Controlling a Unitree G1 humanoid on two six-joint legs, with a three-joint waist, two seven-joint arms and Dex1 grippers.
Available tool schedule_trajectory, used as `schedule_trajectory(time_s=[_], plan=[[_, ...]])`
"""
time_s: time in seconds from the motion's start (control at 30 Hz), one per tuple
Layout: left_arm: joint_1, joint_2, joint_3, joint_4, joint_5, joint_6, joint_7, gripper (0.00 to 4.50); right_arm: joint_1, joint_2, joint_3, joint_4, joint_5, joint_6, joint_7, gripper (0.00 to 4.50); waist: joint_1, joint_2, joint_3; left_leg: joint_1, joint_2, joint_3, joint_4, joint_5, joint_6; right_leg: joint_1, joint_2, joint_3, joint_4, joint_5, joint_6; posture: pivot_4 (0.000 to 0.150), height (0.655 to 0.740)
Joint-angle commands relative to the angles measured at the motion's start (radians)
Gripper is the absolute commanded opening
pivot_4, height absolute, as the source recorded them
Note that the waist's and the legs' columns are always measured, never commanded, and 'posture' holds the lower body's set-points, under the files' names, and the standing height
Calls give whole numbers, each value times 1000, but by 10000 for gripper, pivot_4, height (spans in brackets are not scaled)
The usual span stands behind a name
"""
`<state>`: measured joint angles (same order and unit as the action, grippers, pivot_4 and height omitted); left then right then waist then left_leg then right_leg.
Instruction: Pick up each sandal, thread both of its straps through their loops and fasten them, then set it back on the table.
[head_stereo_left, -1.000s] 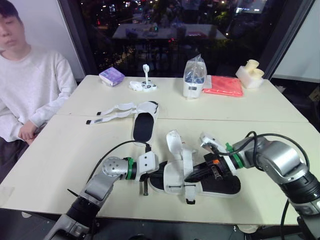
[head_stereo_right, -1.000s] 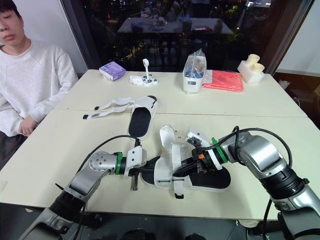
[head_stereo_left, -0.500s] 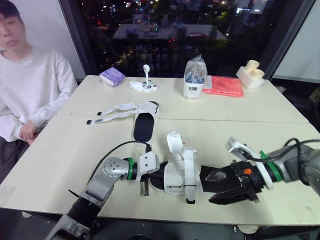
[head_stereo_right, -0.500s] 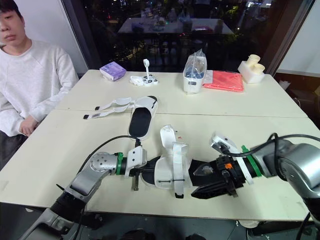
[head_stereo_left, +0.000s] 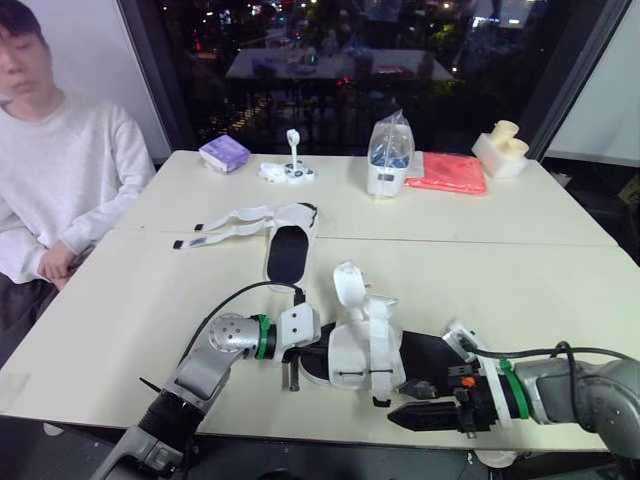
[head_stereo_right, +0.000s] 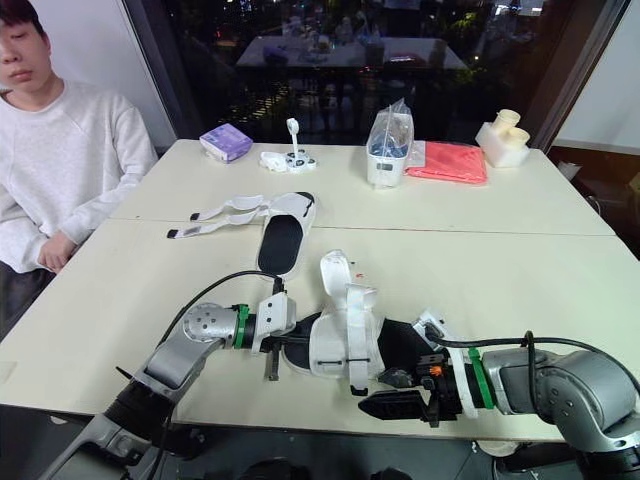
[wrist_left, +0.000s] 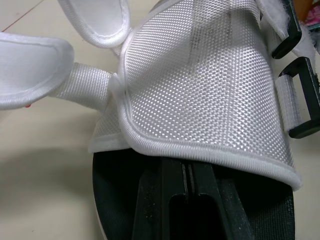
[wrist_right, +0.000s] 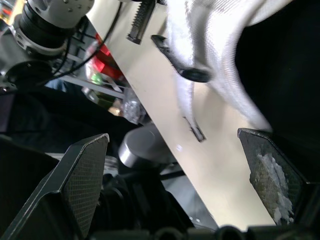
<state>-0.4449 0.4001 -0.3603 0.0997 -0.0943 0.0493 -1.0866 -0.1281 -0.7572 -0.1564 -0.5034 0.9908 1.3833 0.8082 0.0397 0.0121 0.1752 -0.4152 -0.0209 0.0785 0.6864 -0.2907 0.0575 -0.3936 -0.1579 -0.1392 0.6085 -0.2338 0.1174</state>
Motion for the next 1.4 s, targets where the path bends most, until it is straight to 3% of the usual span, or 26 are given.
schedule_trajectory(time_s=[0.03,0.2,0.27,0.3,0.53,0.57,0.93,1.4], plan=[[9,-5,-42,18,26,2,-14,0,-30,36,-4,-41,50,4,-55,44836,1,0,0,0,0,0,0,0,0,0,0,0,0,0,0,1500,7400],[12,-6,-42,14,26,5,-13,0,-46,104,13,-11,79,18,-126,44836,1,0,0,0,0,0,0,0,0,0,0,0,0,0,0,1500,7400],[12,-7,-42,11,25,8,-12,0,-51,112,21,-1,80,21,-142,39710,1,0,0,0,0,0,0,0,0,0,1,0,0,0,0,1500,7400],[12,-8,-42,10,26,9,-11,0,-52,116,22,2,84,23,-148,36787,2,0,0,0,0,0,0,0,0,0,1,0,0,0,0,1500,7400],[15,-9,-42,8,28,10,-9,0,-51,107,26,19,111,35,-162,1662,2,0,0,0,0,0,0,0,1,0,2,0,0,0,0,1500,7400],[17,-9,-42,7,29,10,-8,0,-46,98,28,19,116,44,-158,360,2,0,0,0,0,0,0,0,1,0,2,0,0,0,0,1500,7400],[46,3,-67,-37,48,28,-10,0,144,-10,79,-86,237,129,-111,360,1,0,0,0,0,0,0,-3,5,1,1,0,-2,0,0,1500,7400],[82,24,-85,-107,52,92,-15,0,221,-77,116,-98,338,161,-121,360,1,1,-1,0,0,0,-1,-4,7,2,1,0,-6,0,0,1500,7400]])
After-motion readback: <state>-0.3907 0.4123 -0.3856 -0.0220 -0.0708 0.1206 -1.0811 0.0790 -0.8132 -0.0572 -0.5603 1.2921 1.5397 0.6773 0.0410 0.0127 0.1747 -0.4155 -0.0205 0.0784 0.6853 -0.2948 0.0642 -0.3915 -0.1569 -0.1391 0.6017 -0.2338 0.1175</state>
